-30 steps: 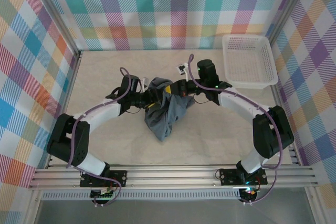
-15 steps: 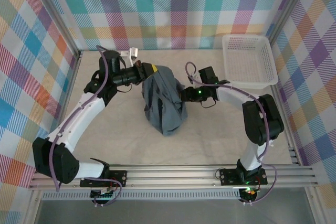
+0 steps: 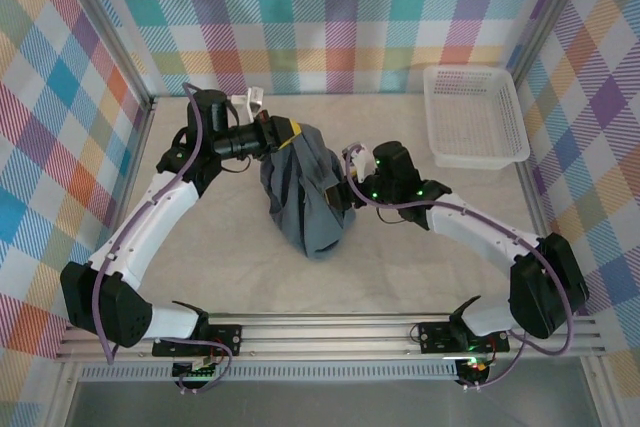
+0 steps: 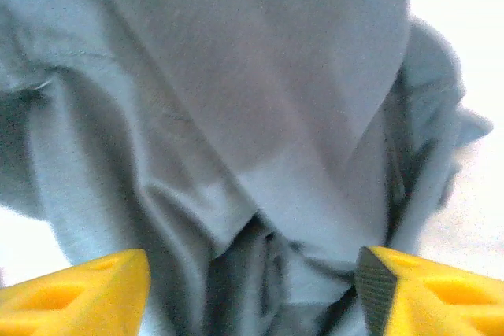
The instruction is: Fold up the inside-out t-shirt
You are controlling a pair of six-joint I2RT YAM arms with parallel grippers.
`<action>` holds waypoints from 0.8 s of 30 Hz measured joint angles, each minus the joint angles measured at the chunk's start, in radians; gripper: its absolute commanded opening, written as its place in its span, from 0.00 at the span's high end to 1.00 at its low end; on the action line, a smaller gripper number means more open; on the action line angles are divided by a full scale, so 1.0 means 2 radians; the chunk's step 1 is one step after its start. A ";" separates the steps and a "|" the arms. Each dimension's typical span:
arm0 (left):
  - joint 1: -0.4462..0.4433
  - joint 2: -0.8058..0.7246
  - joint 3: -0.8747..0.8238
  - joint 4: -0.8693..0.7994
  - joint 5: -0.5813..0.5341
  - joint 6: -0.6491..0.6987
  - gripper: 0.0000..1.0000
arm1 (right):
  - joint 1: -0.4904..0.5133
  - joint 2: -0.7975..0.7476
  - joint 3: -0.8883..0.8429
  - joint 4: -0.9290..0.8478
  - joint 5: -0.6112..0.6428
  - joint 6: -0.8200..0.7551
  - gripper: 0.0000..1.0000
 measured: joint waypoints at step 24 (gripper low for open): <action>0.077 0.168 0.080 -0.137 -0.066 0.205 0.63 | -0.056 -0.059 0.061 0.088 -0.250 0.134 1.00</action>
